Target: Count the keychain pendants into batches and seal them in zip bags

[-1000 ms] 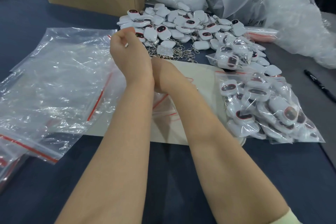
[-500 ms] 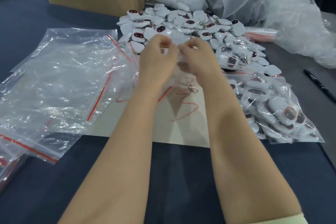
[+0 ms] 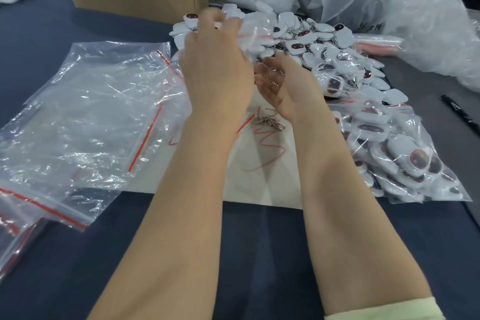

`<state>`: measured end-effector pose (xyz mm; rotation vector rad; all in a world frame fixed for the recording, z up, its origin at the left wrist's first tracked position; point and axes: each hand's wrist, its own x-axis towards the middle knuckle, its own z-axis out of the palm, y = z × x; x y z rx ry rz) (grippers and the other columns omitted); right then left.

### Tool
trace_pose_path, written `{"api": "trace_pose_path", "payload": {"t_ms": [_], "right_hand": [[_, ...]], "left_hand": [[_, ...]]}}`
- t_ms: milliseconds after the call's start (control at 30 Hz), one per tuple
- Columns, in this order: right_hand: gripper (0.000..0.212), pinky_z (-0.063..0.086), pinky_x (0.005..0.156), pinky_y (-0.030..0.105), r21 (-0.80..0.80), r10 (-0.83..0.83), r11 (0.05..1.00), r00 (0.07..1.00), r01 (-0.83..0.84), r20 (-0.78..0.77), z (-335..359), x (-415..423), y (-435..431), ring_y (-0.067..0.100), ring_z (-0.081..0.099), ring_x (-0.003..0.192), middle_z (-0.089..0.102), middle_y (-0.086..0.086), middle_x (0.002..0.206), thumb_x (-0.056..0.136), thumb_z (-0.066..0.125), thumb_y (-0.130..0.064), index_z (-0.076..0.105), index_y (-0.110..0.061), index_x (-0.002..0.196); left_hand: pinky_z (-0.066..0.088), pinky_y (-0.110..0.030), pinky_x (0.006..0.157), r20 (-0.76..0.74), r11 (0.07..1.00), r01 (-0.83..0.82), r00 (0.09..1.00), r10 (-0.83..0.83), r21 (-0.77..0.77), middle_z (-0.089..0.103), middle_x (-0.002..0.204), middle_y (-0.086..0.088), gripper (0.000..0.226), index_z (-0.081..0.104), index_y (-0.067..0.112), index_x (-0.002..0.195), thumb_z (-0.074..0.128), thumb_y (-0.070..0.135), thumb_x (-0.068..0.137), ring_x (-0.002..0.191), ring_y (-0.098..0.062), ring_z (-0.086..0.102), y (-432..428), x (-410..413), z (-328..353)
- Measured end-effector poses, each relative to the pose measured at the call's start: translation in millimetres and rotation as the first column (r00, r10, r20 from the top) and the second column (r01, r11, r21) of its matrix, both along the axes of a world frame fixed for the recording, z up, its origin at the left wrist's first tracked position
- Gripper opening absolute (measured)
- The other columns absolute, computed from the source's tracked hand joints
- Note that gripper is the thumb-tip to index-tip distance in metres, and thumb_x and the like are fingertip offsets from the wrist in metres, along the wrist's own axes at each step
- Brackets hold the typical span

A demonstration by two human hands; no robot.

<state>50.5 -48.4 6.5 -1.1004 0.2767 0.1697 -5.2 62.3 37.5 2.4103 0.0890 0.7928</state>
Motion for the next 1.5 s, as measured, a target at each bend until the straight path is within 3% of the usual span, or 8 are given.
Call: {"api": "trace_pose_path", "payload": {"t_ms": [167, 300, 433, 733, 1033, 1200, 1267, 1500], "right_hand": [[0.024, 0.054, 0.052, 0.023, -0.182, 0.091, 0.980, 0.996, -0.086, 0.022, -1, -4, 11, 0.015, 0.064, 0.057, 0.069, 0.006, 0.081, 0.100, 0.049, -0.031, 0.059, -0.008, 0.098], [0.060, 0.049, 0.058, 0.024, -0.100, 0.449, 0.891, 0.893, -0.443, 0.042, 9, -13, 14, 0.022, 0.061, 0.073, 0.062, 0.007, 0.082, 0.096, 0.033, -0.062, 0.057, -0.007, 0.102], [0.046, 0.048, 0.048, 0.019, -0.084, 0.456, 0.888, 0.888, -0.451, 0.057, 10, -17, 14, 0.013, 0.061, 0.054, 0.061, 0.002, 0.066, 0.101, 0.037, -0.046, 0.058, -0.005, 0.101], [0.020, 0.050, 0.046, 0.020, -0.339, 0.357, 0.887, 0.931, -0.313, 0.077, 2, -13, 5, 0.009, 0.056, 0.044, 0.056, 0.009, 0.063, 0.095, 0.051, 0.002, 0.053, -0.002, 0.075], [0.035, 0.052, 0.055, 0.020, -0.410, 0.424, 0.846, 0.897, -0.341, 0.127, 1, -16, 21, 0.012, 0.062, 0.060, 0.062, 0.013, 0.084, 0.091, 0.047, 0.011, 0.052, 0.002, 0.125], [0.036, 0.043, 0.099, 0.028, -0.718, 0.449, 0.627, 0.894, -0.302, 0.016, 2, -16, 34, 0.038, 0.045, 0.129, 0.047, 0.028, 0.138, 0.100, 0.032, 0.004, 0.041, 0.009, 0.134], [0.038, 0.046, 0.083, 0.018, -0.861, 0.482, 0.470, 0.874, -0.196, 0.063, 8, -18, 32, 0.040, 0.034, 0.138, 0.033, 0.030, 0.148, 0.102, 0.024, 0.003, 0.030, 0.015, 0.138], [0.038, 0.040, 0.068, 0.025, -0.993, 0.371, 0.104, 0.929, -0.054, -0.012, 32, 58, 7, 0.024, 0.054, 0.083, 0.061, 0.013, 0.113, 0.092, 0.038, -0.002, 0.059, -0.003, 0.124]], "left_hand": [[-0.003, -0.056, 0.114, -0.295, 0.974, -0.105, 0.942, 0.162, 0.199, 0.000, 0.159, -0.004, 0.054, 0.031, 0.015, 0.142, 0.040, 0.007, 0.090, 0.144, -0.034, -0.002, 11, -14, 12], [0.009, -0.054, 0.115, -0.499, 0.970, 0.102, 0.866, 0.021, 0.219, 0.009, 0.157, -0.005, 0.055, 0.021, 0.022, 0.147, 0.035, 0.014, 0.095, 0.144, -0.033, 0.007, 0, -14, -2], [0.039, -0.036, 0.091, -0.361, 0.996, 0.086, 0.929, -0.078, 0.007, 0.052, 0.128, -0.011, 0.033, 0.051, 0.012, 0.127, 0.041, 0.013, 0.095, 0.121, -0.031, 0.047, -1, -6, -14], [0.040, -0.030, 0.083, -0.369, 0.968, 0.063, 0.917, -0.152, -0.243, 0.062, 0.116, -0.015, 0.030, 0.062, 0.008, 0.113, 0.039, 0.008, 0.094, 0.109, -0.031, 0.055, -9, 4, -37], [0.040, -0.031, 0.092, -0.227, 0.966, 0.013, 0.971, -0.073, -0.258, 0.055, 0.129, -0.010, 0.044, 0.051, 0.015, 0.130, 0.041, 0.002, 0.089, 0.117, -0.027, 0.052, -1, -1, -16], [0.038, -0.036, 0.103, -0.365, 0.972, 0.146, 0.908, -0.205, -0.183, 0.045, 0.140, -0.006, 0.041, 0.045, 0.018, 0.136, 0.046, 0.025, 0.095, 0.126, -0.027, 0.044, -8, 8, 0], [0.038, -0.037, 0.103, -0.401, 0.971, 0.160, 0.889, -0.220, -0.178, 0.044, 0.140, -0.008, 0.042, 0.046, 0.015, 0.134, 0.046, 0.032, 0.096, 0.127, -0.028, 0.043, -12, 20, 4], [0.030, -0.049, 0.109, -0.457, 0.993, -0.068, 0.889, 0.015, -0.100, 0.040, 0.141, -0.012, 0.045, 0.044, 0.013, 0.135, 0.042, 0.032, 0.094, 0.132, -0.034, 0.035, 5, 114, 15]]}}
